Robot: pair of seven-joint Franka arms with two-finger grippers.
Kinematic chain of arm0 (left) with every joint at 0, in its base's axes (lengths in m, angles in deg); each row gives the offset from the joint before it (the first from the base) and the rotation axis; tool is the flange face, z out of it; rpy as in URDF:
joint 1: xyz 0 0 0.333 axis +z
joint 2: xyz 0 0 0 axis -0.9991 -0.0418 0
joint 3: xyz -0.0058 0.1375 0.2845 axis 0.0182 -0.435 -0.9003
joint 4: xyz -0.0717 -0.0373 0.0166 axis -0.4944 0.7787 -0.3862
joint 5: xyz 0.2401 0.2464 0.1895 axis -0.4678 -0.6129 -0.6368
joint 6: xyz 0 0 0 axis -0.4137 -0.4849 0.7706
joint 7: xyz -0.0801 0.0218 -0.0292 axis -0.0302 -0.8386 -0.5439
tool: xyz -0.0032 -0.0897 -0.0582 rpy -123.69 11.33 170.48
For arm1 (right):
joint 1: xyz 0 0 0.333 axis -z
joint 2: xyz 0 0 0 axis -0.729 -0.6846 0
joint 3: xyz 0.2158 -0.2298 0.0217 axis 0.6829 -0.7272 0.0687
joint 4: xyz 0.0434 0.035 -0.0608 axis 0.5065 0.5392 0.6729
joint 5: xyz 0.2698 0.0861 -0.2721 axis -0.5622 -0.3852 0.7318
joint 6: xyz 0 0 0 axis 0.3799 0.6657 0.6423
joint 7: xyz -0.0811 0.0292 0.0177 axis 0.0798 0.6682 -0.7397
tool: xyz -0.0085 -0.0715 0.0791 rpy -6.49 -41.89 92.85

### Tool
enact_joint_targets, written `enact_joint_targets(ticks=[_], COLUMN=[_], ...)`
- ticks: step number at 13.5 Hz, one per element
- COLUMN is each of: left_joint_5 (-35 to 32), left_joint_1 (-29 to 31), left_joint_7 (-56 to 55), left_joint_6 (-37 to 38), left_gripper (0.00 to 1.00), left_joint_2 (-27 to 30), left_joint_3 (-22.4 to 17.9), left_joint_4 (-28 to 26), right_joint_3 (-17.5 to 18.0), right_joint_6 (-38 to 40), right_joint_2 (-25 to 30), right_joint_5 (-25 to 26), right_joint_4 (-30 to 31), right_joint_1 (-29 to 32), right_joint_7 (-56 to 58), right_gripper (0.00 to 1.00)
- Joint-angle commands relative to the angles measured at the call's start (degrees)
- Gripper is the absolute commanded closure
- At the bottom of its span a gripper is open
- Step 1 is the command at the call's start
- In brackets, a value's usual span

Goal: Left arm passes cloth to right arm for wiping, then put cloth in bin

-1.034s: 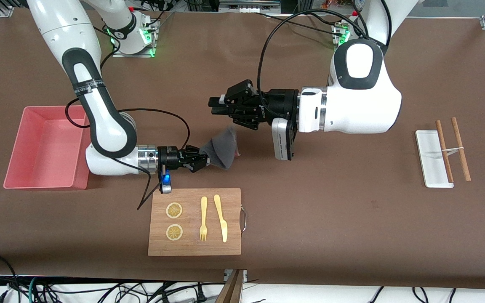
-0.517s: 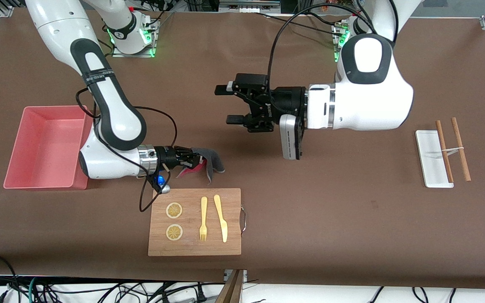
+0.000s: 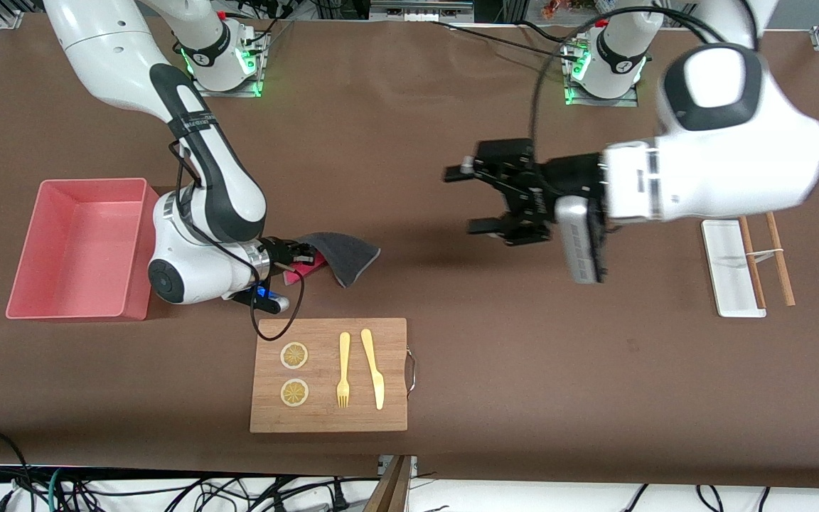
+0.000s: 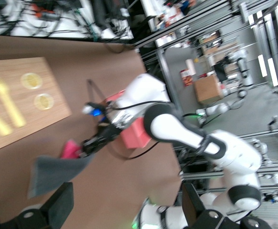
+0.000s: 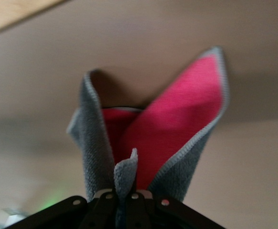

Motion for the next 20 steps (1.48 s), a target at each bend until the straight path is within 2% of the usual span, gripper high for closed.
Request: enact_joint_targets(ticks=[1,3,5,7,9,12,14,16,18,20], left_joint_5=[-10.1,-20.7,-27.9,-38.7,-47.8,-61.9,-65.8,-65.9,-66.5,-67.1], left_joint_1=[4.6,5.1,6.4,8.1,9.0,9.2,9.2,10.0,10.1,9.4], left_joint_7=[3.4,6.0,9.5,18.6,26.1,27.1,27.0,27.0,26.1,22.8], left_joint_6=[3.3,3.3,3.3,3.5,3.8,6.5,6.7,6.6,6.4,6.4], left_gripper=[0.0,0.0,0.0,0.0,0.0,0.0,0.0,0.0,0.0,0.0], left_joint_2=[2.5,3.5,3.9,3.9,3.9,3.9,3.9,3.9,3.9,3.1], left_joint_3=[0.4,0.4,0.2,0.5,0.1,0.4,0.3,-2.0,-3.4,-3.4], left_joint_4=[-0.8,-0.7,-0.6,-0.7,-0.9,-0.5,-0.3,-0.2,1.6,4.7], right_joint_3=[0.0,-0.1,-1.2,-2.7,-5.1,-7.3,-7.7,-7.5,-6.2,-3.0], right_joint_6=[3.7,5.9,7.3,7.8,7.8,7.8,7.7,7.4,6.8,4.9], right_joint_2=[1.3,1.7,1.8,2.1,2.0,2.0,1.7,1.5,1.1,0.5], right_joint_5=[7.8,15.9,21.3,25.9,27.6,31.8,36.7,41.6,41.4,41.4], right_joint_4=[0.1,0.1,0.1,0.1,0.2,0.1,0.1,0.1,0.1,-0.4], right_joint_1=[0.0,0.1,0.4,0.4,0.5,0.6,0.6,0.6,0.3,0.2], right_joint_7=[-0.9,-0.7,-0.1,1.1,3.0,7.4,7.7,8.1,6.4,0.3], right_gripper=[1.0,1.0,1.0,1.0,1.0,1.0,1.0,1.0,1.0,1.0])
